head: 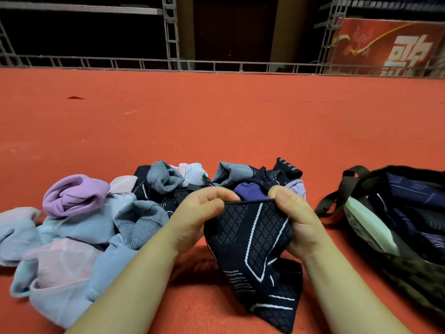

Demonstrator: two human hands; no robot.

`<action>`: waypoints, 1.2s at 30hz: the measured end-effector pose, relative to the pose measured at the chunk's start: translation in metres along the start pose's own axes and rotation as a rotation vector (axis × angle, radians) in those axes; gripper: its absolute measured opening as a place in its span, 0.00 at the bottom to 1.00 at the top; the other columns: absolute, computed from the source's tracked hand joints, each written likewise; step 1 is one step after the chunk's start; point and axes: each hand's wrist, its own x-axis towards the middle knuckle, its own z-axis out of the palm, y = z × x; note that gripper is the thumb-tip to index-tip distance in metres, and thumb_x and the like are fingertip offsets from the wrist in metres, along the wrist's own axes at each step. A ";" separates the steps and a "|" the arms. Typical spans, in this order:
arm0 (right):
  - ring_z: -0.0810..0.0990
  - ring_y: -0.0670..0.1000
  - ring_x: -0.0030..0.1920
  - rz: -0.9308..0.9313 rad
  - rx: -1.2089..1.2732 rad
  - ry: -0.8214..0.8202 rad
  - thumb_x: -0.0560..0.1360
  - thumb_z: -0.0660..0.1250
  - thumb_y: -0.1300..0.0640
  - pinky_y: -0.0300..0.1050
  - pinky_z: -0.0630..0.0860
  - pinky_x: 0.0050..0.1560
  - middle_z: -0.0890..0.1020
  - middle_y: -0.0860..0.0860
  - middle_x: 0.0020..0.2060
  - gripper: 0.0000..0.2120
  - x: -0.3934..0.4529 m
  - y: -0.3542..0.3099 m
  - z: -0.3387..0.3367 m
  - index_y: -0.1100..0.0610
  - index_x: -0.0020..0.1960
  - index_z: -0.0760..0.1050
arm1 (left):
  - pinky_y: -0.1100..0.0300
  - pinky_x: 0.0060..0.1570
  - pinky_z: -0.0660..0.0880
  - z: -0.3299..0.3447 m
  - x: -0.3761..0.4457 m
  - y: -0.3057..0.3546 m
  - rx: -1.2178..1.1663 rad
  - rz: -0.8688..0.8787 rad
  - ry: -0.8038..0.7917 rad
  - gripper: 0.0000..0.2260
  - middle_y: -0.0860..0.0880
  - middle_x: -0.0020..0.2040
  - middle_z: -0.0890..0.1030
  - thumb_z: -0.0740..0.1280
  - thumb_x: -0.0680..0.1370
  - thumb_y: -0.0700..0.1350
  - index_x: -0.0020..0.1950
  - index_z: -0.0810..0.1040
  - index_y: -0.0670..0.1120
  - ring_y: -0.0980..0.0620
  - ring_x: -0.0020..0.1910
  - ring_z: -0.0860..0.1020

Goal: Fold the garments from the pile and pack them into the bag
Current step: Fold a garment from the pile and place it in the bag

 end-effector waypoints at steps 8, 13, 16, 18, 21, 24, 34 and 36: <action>0.74 0.43 0.29 -0.034 -0.760 -0.209 0.60 0.73 0.51 0.34 0.71 0.32 0.77 0.46 0.28 0.07 0.008 -0.097 0.033 0.52 0.32 0.77 | 0.63 0.42 0.72 -0.001 0.014 0.100 0.465 0.111 -0.151 0.03 0.45 0.39 0.78 0.71 0.63 0.50 0.33 0.81 0.53 0.51 0.39 0.75; 0.75 0.51 0.39 -0.098 -1.218 -0.314 0.63 0.76 0.47 0.50 0.70 0.45 0.77 0.48 0.38 0.11 0.000 -0.157 0.074 0.51 0.32 0.76 | 0.62 0.49 0.73 0.013 0.001 0.174 0.588 0.174 -0.276 0.03 0.38 0.48 0.77 0.70 0.65 0.51 0.35 0.82 0.53 0.47 0.47 0.75; 0.78 0.44 0.53 -0.164 -1.174 -0.310 0.64 0.76 0.51 0.44 0.69 0.58 0.78 0.43 0.50 0.10 -0.008 -0.173 0.093 0.49 0.29 0.76 | 0.64 0.49 0.73 0.013 -0.012 0.199 0.614 0.210 -0.260 0.03 0.40 0.46 0.78 0.69 0.65 0.51 0.34 0.82 0.53 0.47 0.48 0.74; 0.78 0.46 0.55 -0.164 -1.103 -0.332 0.64 0.73 0.53 0.43 0.71 0.58 0.79 0.46 0.54 0.08 -0.014 -0.178 0.101 0.51 0.30 0.75 | 0.59 0.54 0.72 0.008 -0.021 0.209 0.579 0.234 -0.260 0.02 0.48 0.44 0.81 0.69 0.66 0.48 0.34 0.81 0.52 0.46 0.52 0.75; 0.79 0.52 0.53 -0.092 -1.136 -0.408 0.62 0.74 0.49 0.50 0.74 0.58 0.81 0.55 0.54 0.13 -0.019 -0.178 0.105 0.57 0.38 0.78 | 0.58 0.55 0.73 -0.001 -0.036 0.218 0.443 0.198 -0.265 0.02 0.52 0.48 0.83 0.69 0.64 0.44 0.32 0.79 0.51 0.48 0.54 0.77; 0.76 0.52 0.42 -0.026 -1.201 -0.337 0.65 0.74 0.51 0.54 0.73 0.48 0.80 0.60 0.39 0.12 -0.013 -0.166 0.102 0.59 0.40 0.77 | 0.63 0.50 0.75 -0.006 -0.038 0.212 0.577 0.106 -0.176 0.05 0.55 0.48 0.83 0.72 0.64 0.41 0.32 0.76 0.46 0.56 0.47 0.79; 0.72 0.47 0.34 -0.281 -1.263 0.135 0.71 0.74 0.56 0.41 0.67 0.35 0.74 0.47 0.35 0.09 0.037 -0.158 0.094 0.51 0.48 0.76 | 0.58 0.33 0.63 -0.015 0.031 0.181 0.984 0.222 0.208 0.15 0.51 0.32 0.70 0.73 0.70 0.39 0.38 0.66 0.49 0.54 0.30 0.65; 0.74 0.46 0.36 -0.202 -1.300 0.066 0.71 0.73 0.58 0.39 0.69 0.39 0.77 0.46 0.35 0.07 0.036 -0.157 0.090 0.50 0.46 0.77 | 0.59 0.36 0.69 -0.016 0.031 0.177 1.005 0.143 0.140 0.14 0.50 0.38 0.76 0.72 0.70 0.39 0.46 0.69 0.52 0.52 0.34 0.71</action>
